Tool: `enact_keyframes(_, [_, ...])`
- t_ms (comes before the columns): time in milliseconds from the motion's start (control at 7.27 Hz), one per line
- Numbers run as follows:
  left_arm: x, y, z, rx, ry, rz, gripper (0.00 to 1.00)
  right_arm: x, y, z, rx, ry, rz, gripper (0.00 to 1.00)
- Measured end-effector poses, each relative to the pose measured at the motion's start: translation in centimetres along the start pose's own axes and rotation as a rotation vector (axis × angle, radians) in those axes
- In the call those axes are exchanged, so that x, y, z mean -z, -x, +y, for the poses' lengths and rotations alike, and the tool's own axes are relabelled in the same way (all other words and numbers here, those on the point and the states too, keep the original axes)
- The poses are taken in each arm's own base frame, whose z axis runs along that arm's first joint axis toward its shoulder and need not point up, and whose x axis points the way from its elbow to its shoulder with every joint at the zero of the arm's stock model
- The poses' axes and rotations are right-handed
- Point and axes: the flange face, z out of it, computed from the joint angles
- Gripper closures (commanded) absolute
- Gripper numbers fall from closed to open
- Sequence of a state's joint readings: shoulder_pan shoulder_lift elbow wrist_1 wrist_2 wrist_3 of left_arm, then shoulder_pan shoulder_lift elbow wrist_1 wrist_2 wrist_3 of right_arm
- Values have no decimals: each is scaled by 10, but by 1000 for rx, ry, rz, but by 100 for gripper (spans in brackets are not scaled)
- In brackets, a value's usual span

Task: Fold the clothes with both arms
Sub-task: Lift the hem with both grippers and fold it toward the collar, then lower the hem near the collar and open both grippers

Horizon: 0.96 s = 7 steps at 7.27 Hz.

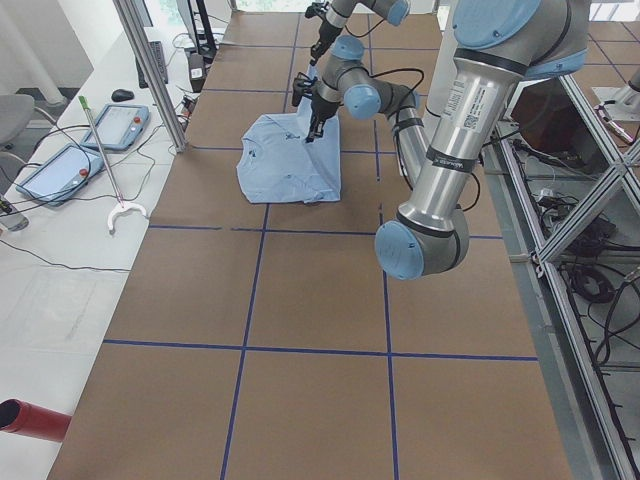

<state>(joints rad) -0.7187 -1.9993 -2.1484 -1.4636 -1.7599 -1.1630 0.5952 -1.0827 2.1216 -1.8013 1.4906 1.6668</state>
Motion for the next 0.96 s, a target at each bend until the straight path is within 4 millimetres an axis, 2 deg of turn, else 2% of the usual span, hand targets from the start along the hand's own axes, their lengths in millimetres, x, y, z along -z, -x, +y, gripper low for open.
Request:
enact_keyframes(138, [-30,0,-32,3,-23,-26,100,-32,17,-17,-6,-23,4,100])
enact_keyframes(413, [-99,-4,-74,-7,-50,-37,100,-87,47,-37,-3,-52,30,100])
enact_keyframes(688, [-159,-13,-100,-11,-58,-50,100,-150,71,-44,-2,-63,46,100])
enact_keyframes(963, [-205,-9,-114,-13,-76,-68,100,-210,88,-49,-3,-69,64,100])
